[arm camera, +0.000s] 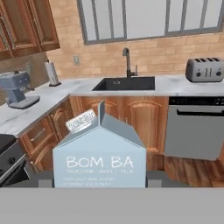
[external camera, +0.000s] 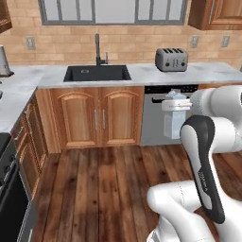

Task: Take out the milk from the fridge and place it on the tray on the counter. Then take the sugar cube near the tray and place it in the tray.

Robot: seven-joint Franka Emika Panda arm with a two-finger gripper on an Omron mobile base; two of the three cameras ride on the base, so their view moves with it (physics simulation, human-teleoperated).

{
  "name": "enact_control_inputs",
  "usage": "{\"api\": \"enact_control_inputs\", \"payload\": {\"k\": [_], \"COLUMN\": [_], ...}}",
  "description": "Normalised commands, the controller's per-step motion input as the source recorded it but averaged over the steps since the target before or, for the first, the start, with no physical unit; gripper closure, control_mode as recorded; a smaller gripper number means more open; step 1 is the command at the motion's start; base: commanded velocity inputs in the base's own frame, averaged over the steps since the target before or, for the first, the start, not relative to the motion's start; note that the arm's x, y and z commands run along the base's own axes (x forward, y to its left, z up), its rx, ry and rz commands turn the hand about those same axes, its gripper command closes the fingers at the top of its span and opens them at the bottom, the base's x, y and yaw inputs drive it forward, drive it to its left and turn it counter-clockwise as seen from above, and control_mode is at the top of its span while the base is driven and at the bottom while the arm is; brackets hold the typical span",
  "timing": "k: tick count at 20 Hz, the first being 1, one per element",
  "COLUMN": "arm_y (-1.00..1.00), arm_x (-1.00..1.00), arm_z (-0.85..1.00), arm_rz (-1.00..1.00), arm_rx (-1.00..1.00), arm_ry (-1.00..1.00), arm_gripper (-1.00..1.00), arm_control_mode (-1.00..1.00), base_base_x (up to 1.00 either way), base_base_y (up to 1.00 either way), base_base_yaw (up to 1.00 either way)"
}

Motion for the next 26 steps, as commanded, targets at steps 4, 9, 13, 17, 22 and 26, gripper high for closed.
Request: {"api": "enact_control_inputs", "payload": {"k": [4,9,13,17,22,26], "arm_y": [0.00,0.00,0.00,0.00,0.00,0.00], "arm_x": [0.00,0.00,0.00,0.00,0.00,0.00], "arm_z": [0.00,0.00,0.00,0.00,0.00,0.00], "arm_rz": [0.00,0.00,0.00,0.00,0.00,0.00], "arm_rx": [0.00,0.00,0.00,0.00,0.00,0.00], "arm_ry": [0.00,0.00,0.00,0.00,0.00,0.00], "arm_gripper": [1.00,1.00,1.00,1.00,1.00,1.00], "arm_control_mode": [1.00,1.00,1.00,1.00,1.00,1.00], "base_base_x": [1.00,0.99,0.70,0.77,0.90,0.81], "base_base_y": [-0.56,0.20,0.56,0.60,0.66,0.62], "base_base_yaw": [-0.11,-0.60,-0.84,-0.82,-0.79,-0.82]}}
